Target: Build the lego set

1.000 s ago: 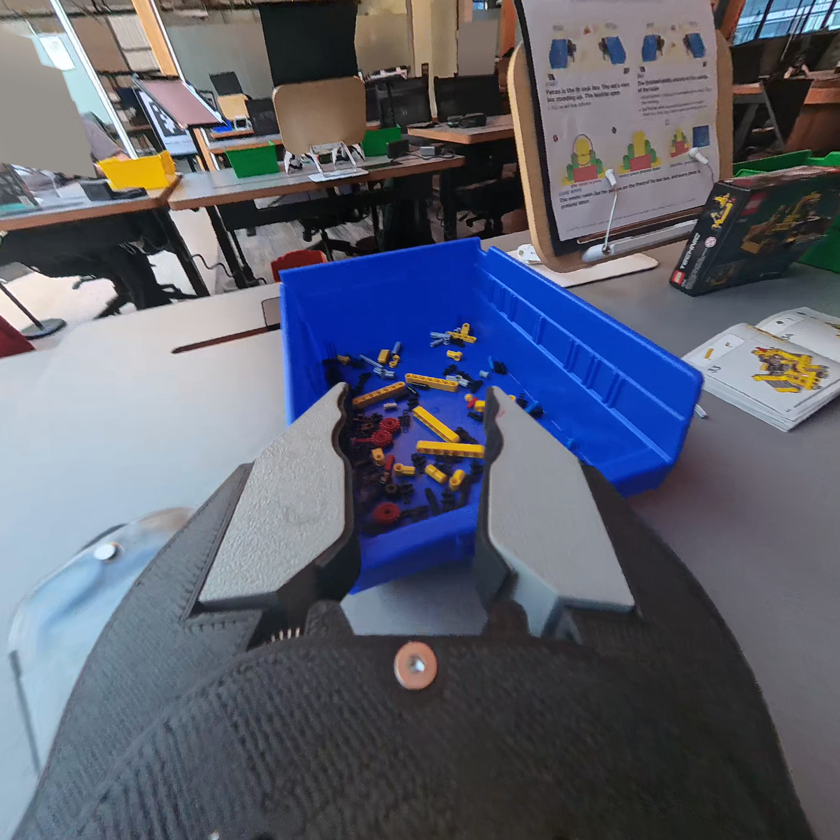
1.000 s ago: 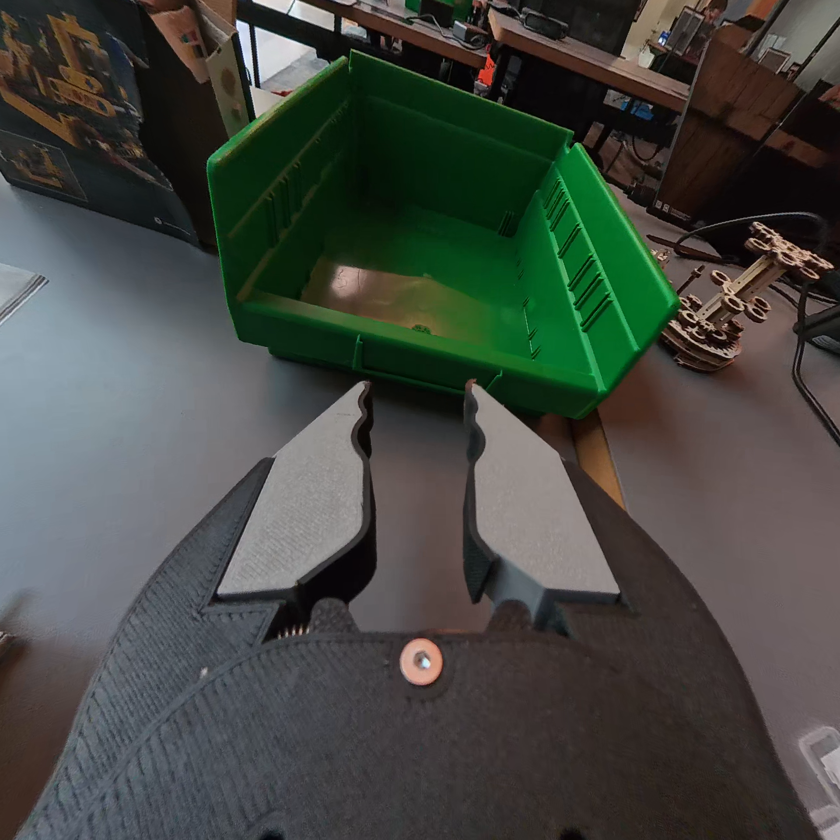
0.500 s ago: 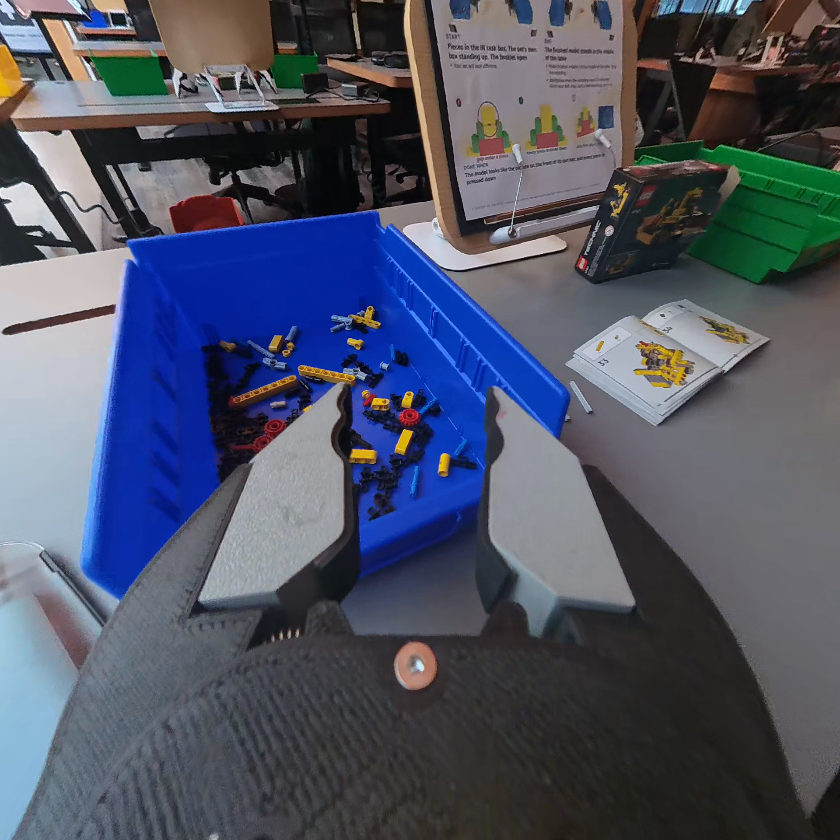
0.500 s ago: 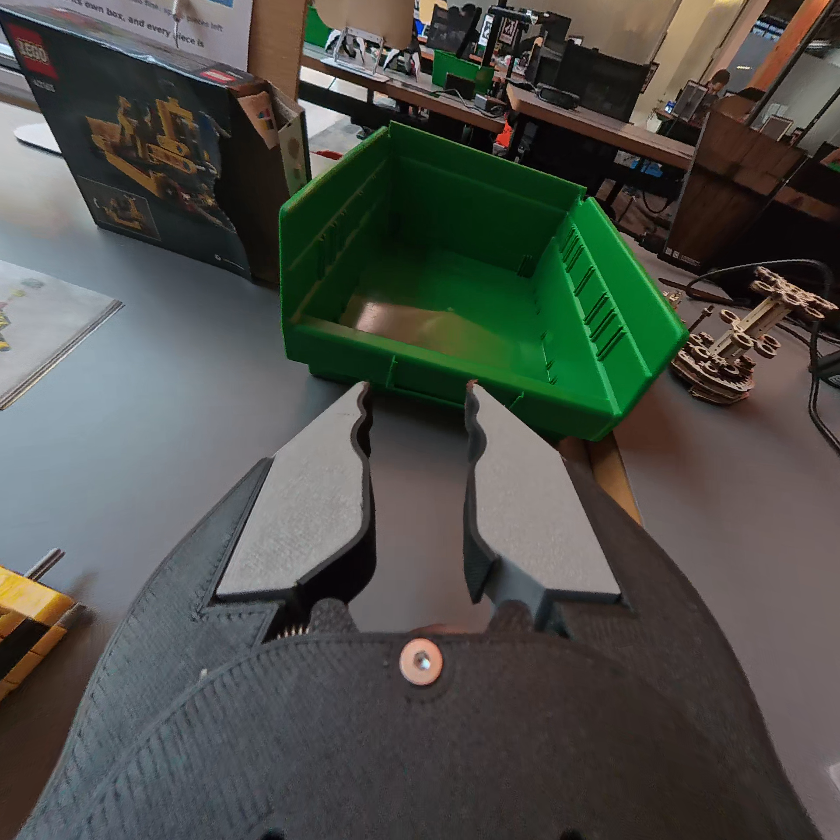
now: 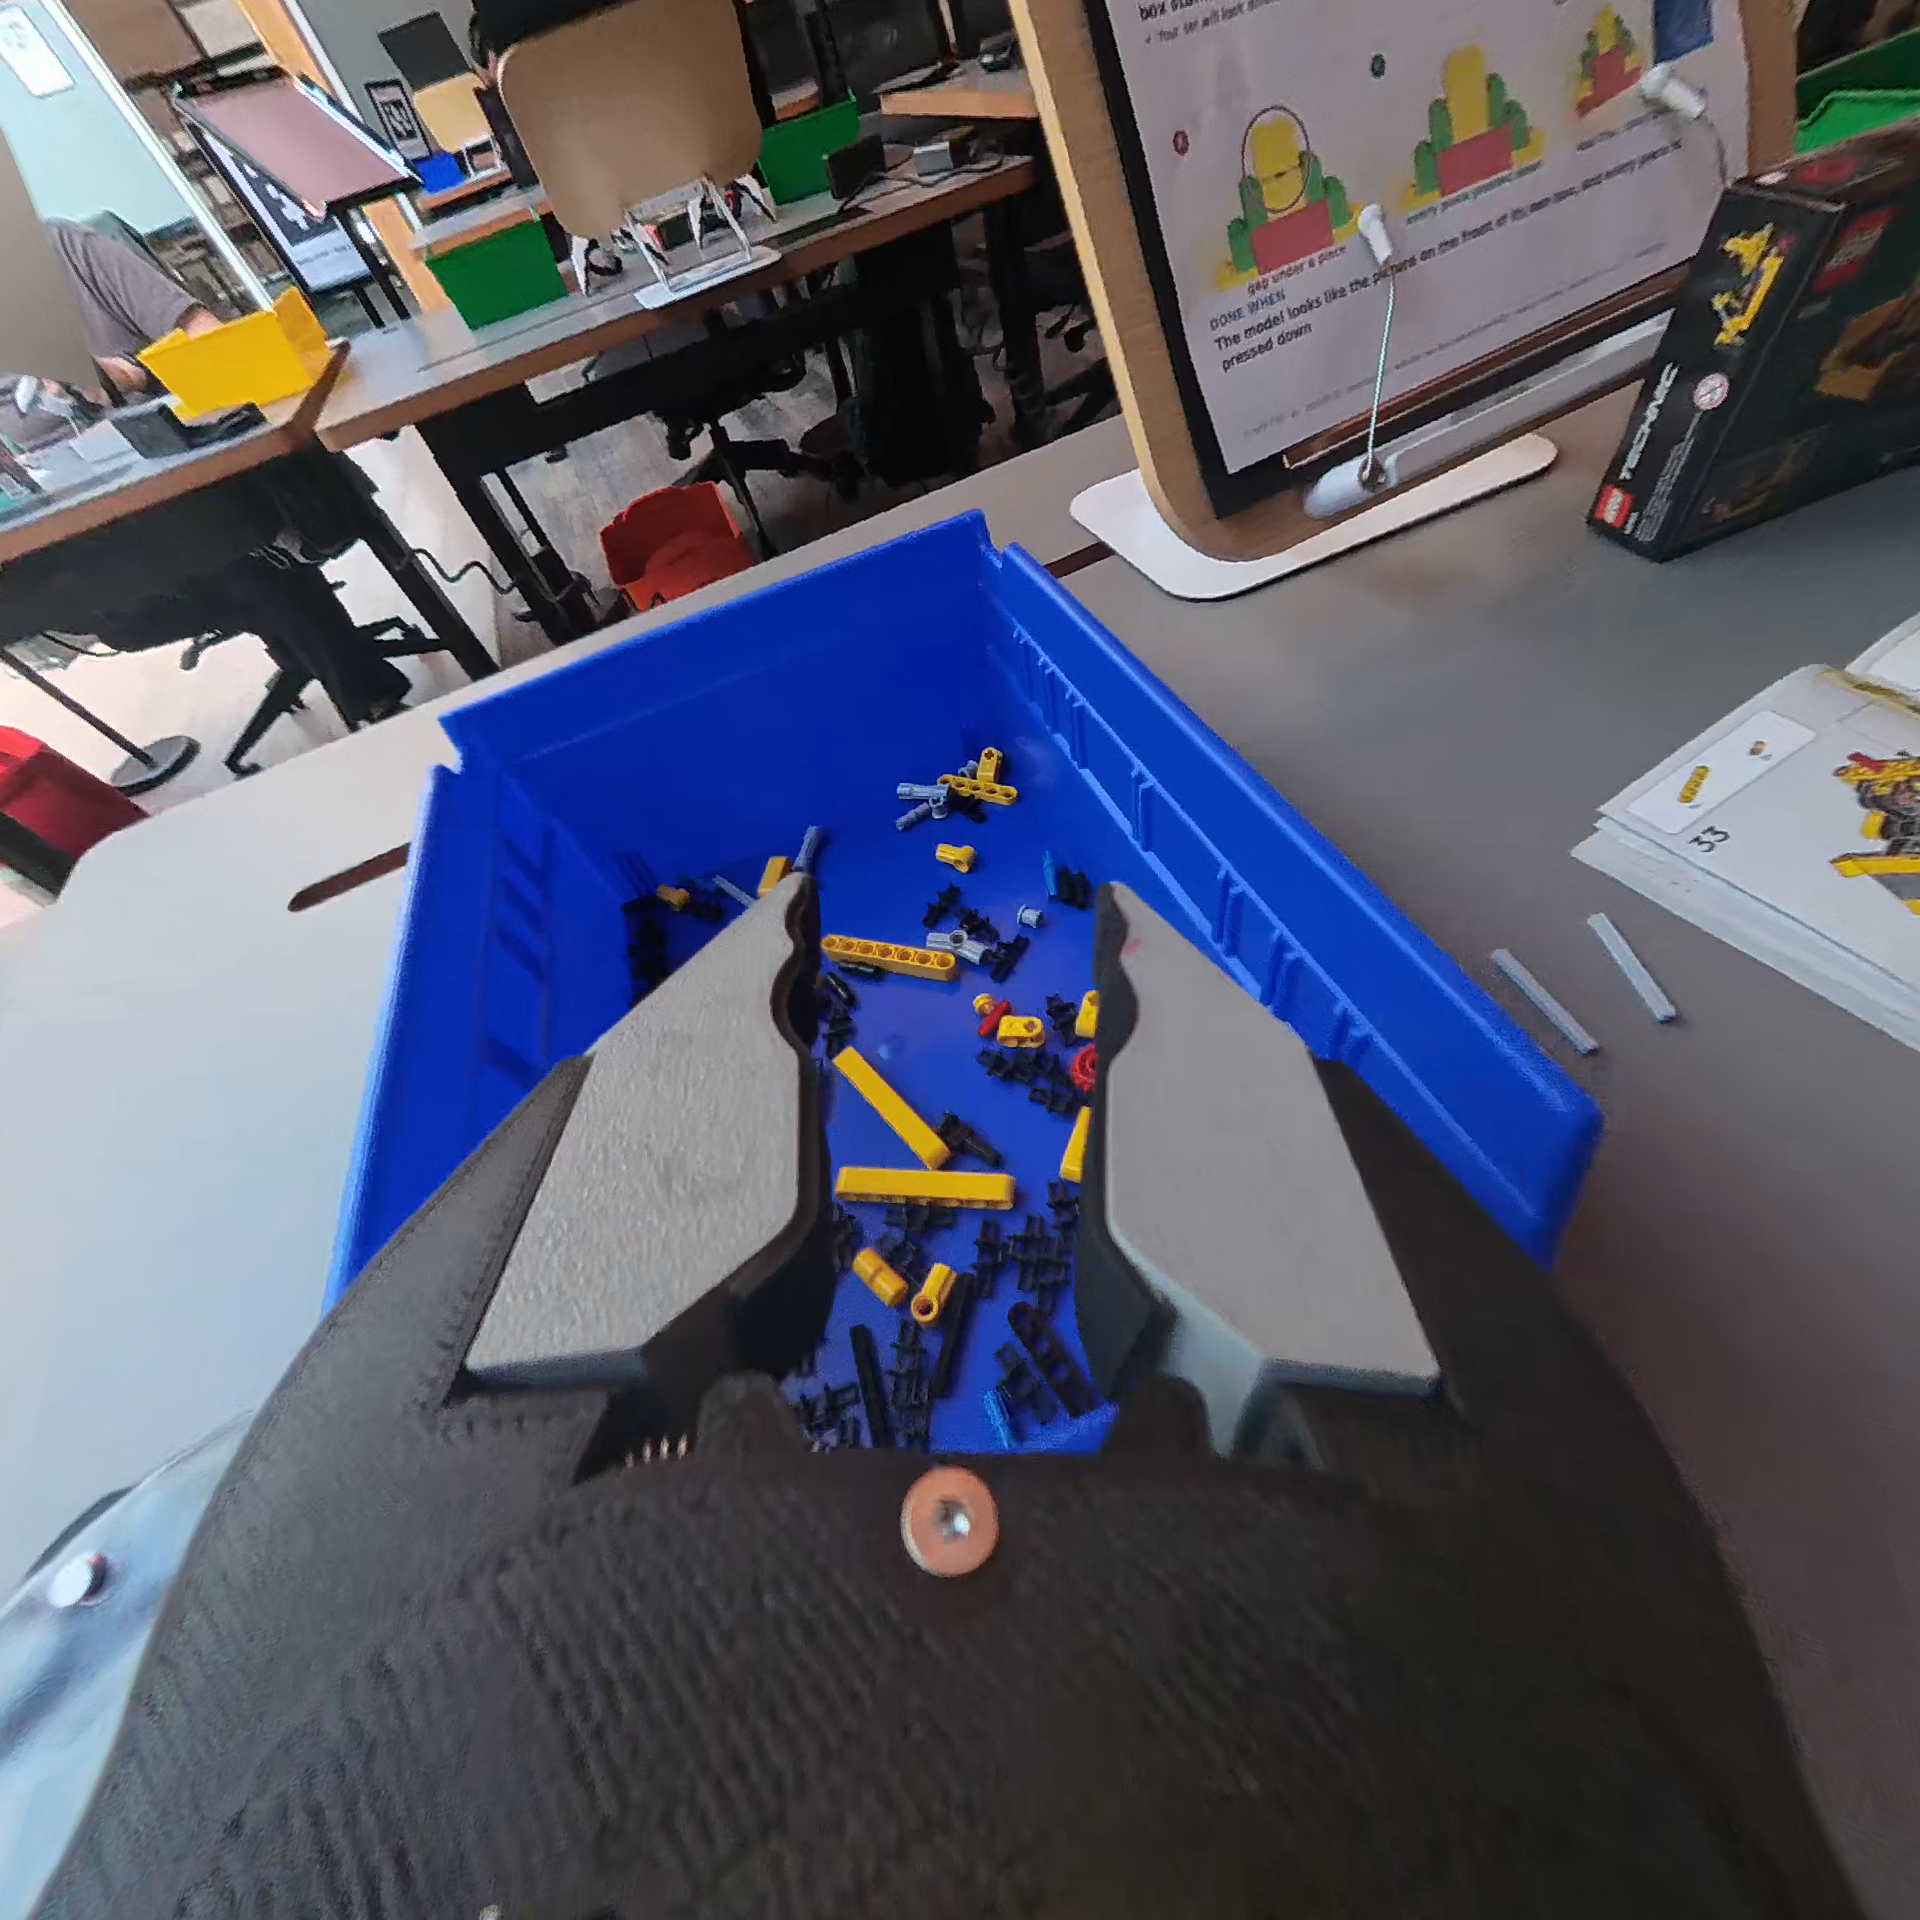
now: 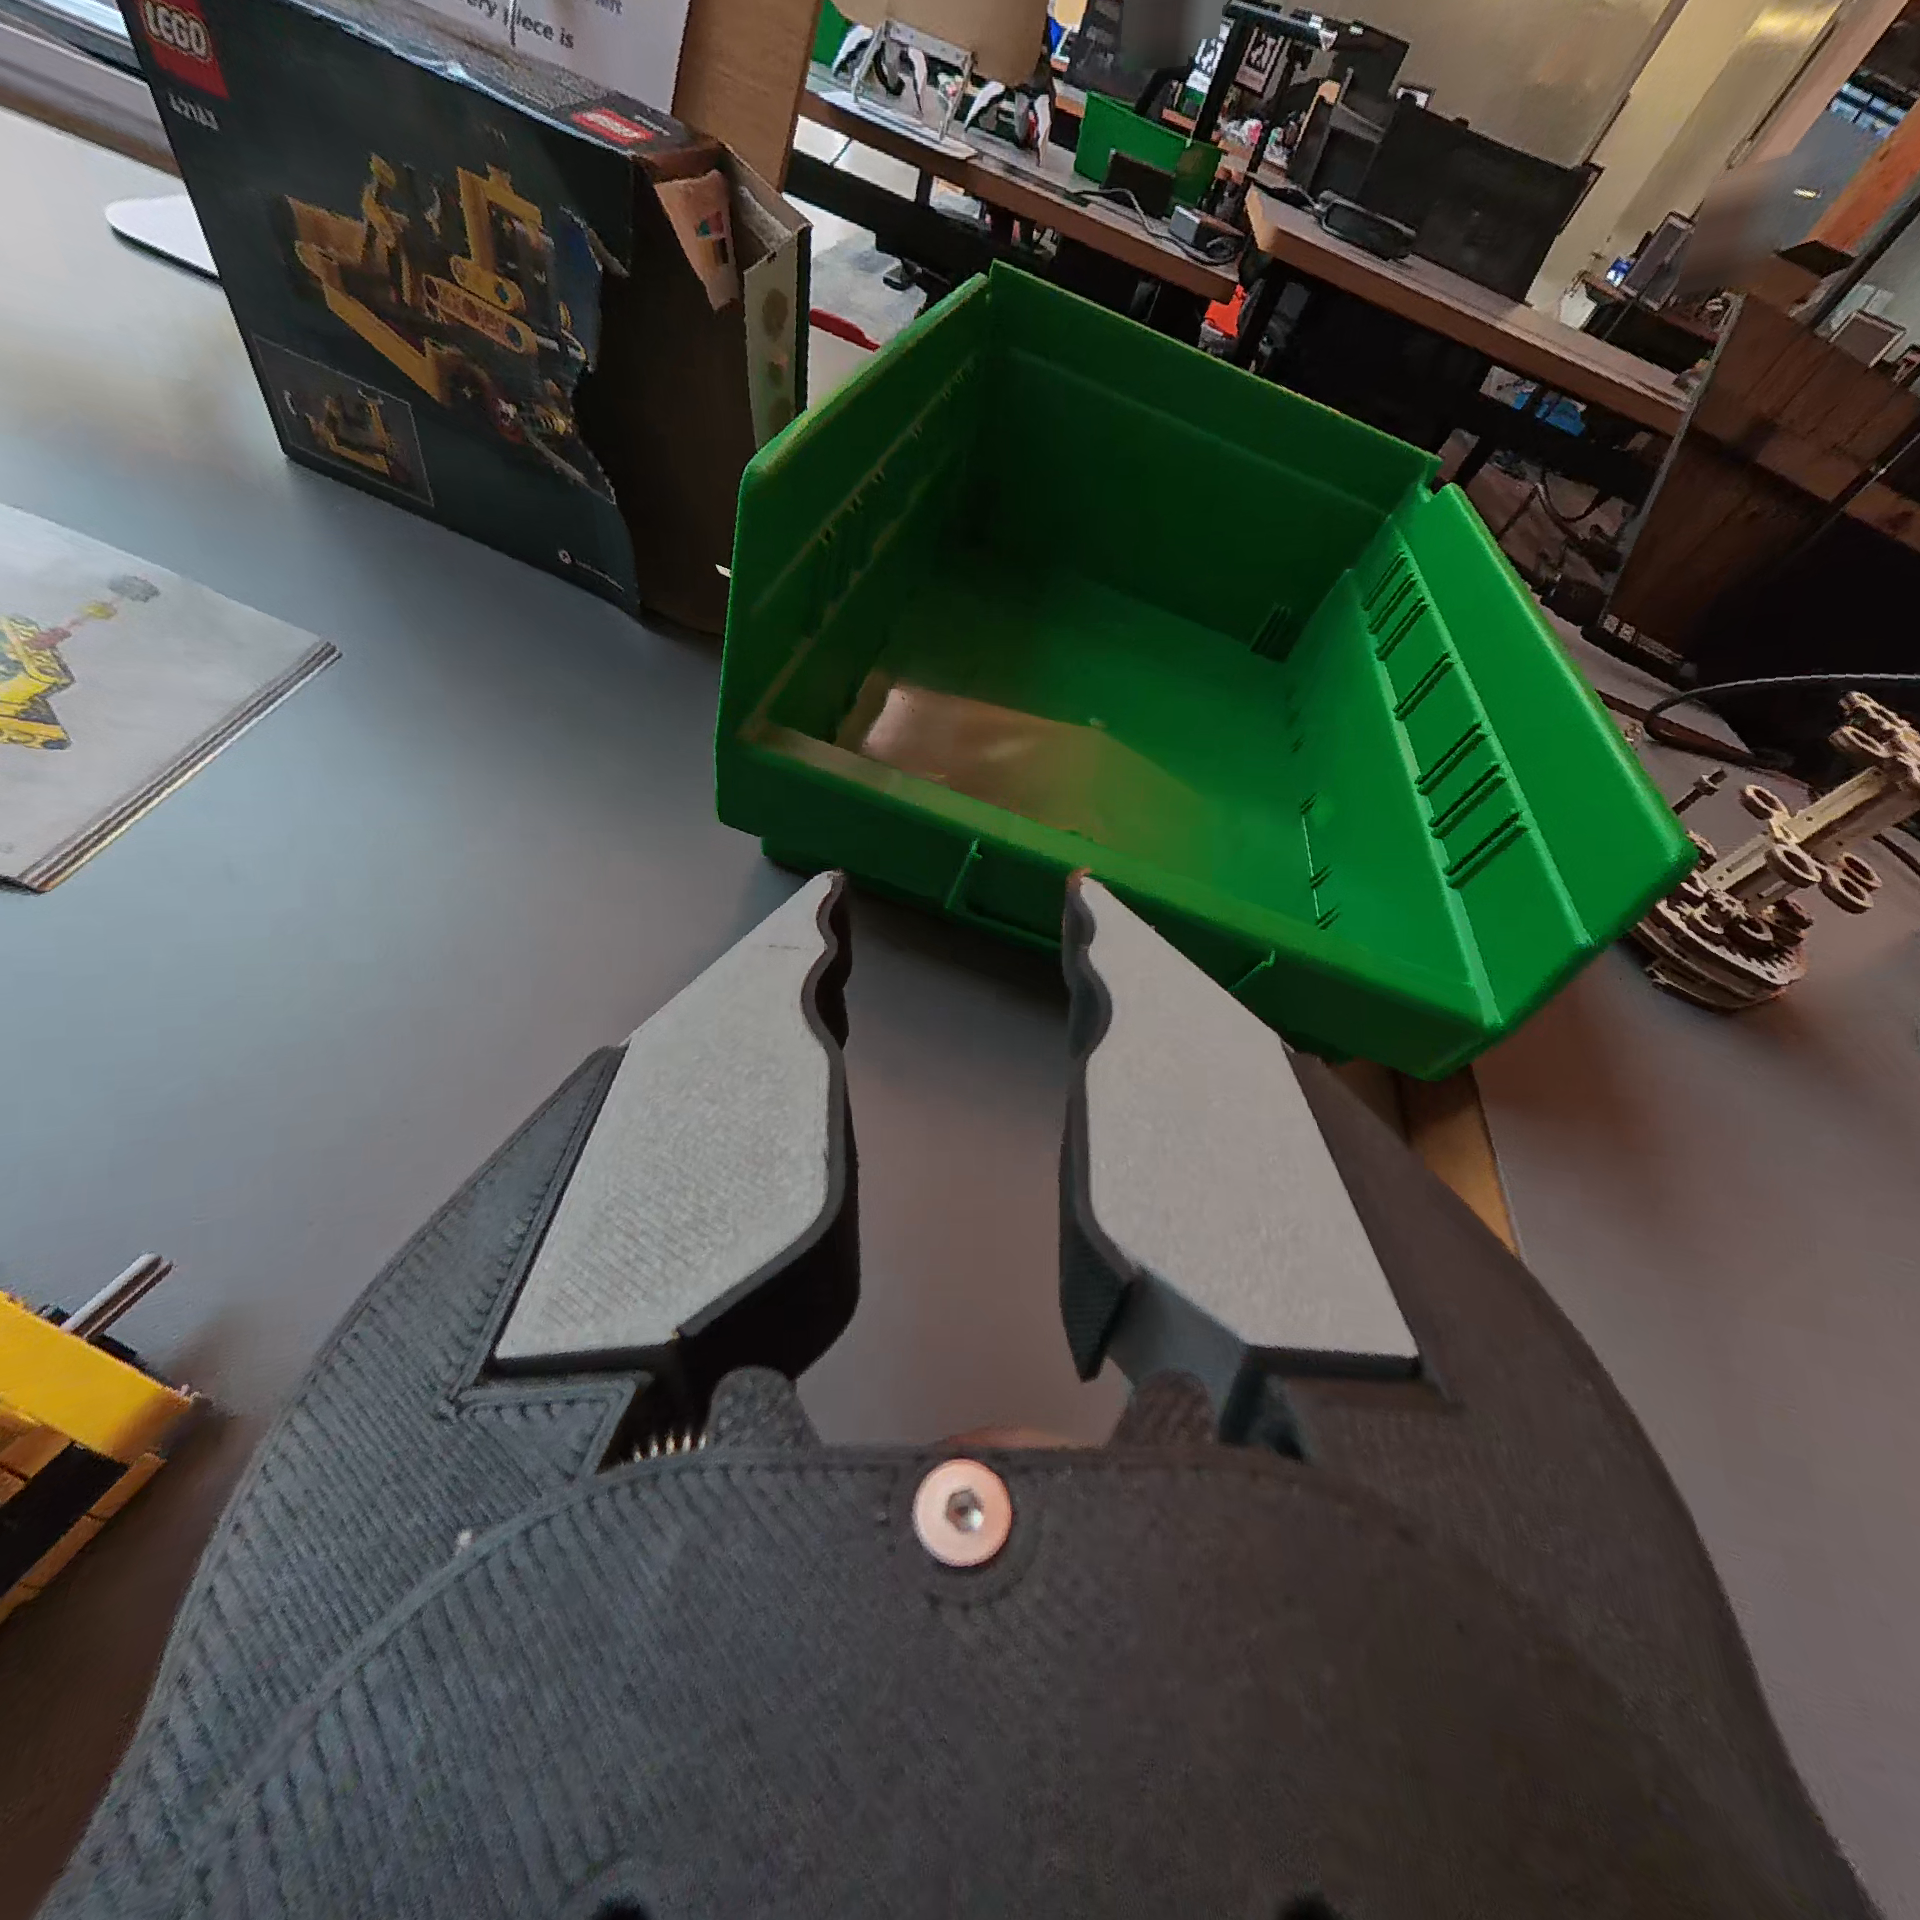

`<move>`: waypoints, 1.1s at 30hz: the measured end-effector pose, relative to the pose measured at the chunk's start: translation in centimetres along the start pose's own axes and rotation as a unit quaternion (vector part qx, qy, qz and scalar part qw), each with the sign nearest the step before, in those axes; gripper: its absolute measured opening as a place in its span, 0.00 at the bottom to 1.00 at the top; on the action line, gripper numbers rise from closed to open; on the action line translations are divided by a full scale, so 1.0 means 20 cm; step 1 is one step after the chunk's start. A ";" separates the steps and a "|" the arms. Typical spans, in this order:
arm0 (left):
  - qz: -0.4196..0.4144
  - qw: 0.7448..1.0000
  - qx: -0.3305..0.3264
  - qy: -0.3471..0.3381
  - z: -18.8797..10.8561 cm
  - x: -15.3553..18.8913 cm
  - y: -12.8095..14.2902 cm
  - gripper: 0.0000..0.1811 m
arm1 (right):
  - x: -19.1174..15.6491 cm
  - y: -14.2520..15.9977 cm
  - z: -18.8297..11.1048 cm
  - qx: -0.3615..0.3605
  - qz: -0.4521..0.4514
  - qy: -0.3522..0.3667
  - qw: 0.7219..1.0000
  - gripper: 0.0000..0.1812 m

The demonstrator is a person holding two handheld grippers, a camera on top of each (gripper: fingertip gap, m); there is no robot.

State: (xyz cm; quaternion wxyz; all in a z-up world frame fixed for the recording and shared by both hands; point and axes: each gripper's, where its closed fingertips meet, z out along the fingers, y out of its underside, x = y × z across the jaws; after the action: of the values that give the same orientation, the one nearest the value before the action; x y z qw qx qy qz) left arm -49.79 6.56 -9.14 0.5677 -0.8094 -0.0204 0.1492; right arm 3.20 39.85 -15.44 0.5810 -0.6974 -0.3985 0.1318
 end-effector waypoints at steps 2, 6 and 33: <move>0.015 1.000 -0.012 -0.003 0.04 0.00 -0.01 0.28 | 0.00 0.00 0.01 -0.004 -0.002 -0.001 1.000 0.21; 0.036 0.999 -0.006 0.002 0.12 0.03 -0.06 0.26 | -0.01 -0.02 0.00 0.008 -0.008 -0.001 1.000 0.19; 0.015 0.973 -0.136 0.187 0.31 -0.03 -0.01 0.21 | -0.04 -0.01 0.00 0.005 -0.038 0.000 0.999 0.21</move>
State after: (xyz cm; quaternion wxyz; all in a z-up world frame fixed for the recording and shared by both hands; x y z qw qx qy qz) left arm -52.02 12.14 -10.63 0.4441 -0.8926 0.0781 -0.0005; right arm 2.53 39.22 -15.44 0.5889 -0.6790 -0.4240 0.1111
